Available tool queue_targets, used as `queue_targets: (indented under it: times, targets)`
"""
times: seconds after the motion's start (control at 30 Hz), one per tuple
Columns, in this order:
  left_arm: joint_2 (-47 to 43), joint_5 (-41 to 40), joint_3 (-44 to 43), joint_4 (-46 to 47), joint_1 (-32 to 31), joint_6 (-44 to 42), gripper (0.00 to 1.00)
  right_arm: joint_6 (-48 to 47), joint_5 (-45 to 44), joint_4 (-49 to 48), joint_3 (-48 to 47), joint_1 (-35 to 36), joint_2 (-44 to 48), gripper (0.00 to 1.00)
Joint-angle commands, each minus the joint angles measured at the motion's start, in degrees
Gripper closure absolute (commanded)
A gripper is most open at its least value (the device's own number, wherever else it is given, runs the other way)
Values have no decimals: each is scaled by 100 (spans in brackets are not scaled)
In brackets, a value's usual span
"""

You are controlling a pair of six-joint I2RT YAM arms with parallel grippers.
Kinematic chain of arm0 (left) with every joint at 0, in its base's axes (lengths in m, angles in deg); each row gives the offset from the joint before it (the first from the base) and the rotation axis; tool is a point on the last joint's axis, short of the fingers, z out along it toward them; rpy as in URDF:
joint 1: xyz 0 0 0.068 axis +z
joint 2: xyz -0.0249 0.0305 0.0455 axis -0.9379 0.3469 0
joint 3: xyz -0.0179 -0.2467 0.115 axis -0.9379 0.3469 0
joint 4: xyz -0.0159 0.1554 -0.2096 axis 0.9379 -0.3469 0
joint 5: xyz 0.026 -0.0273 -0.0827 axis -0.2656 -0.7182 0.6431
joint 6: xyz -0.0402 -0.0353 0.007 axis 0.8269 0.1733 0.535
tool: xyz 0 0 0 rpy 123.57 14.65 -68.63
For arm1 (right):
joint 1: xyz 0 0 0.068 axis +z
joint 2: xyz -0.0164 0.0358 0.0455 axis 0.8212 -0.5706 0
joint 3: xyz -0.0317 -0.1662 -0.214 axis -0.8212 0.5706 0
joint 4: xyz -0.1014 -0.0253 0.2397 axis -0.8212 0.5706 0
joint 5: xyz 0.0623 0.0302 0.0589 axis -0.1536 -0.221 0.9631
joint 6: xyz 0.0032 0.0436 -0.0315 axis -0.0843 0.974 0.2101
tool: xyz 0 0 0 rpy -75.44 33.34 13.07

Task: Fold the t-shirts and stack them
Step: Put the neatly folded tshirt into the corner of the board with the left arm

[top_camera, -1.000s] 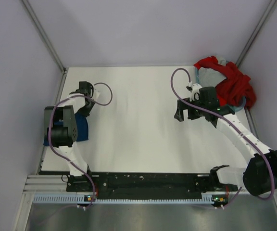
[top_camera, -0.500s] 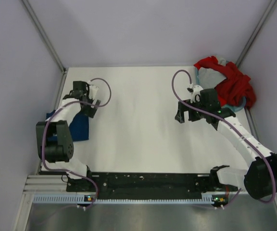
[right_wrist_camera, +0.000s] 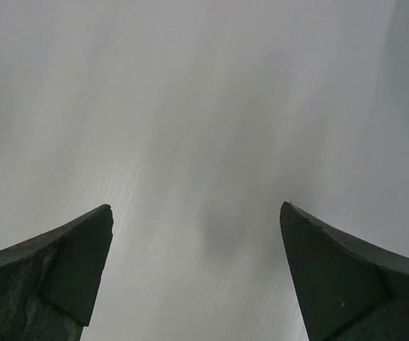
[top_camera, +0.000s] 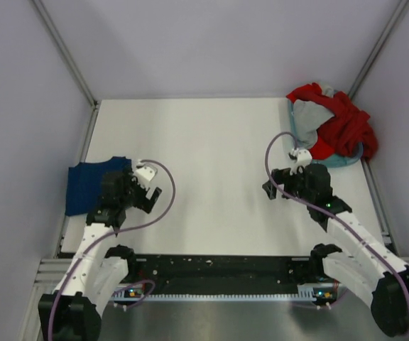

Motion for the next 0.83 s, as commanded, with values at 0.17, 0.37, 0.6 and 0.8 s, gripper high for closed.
queue_targets:
  times: [0.17, 0.37, 0.6, 0.8]
  targets:
    - [-697, -10, 2019, 2855, 13, 1102, 1, 285, -1170, -1669, 1503, -43, 1611, 1]
    - [-320, 299, 2038, 2953, 4, 1031, 1, 268, -1126, -1678, 1503, -43, 1576, 1]
    - [-223, 166, 2012, 2953, 4, 987, 1, 241, -1091, -1687, 1450, -43, 1471, 1]
    - [-249, 122, 1959, 2901, 4, 1031, 1, 241, -1100, -1695, 1459, -52, 1488, 1]
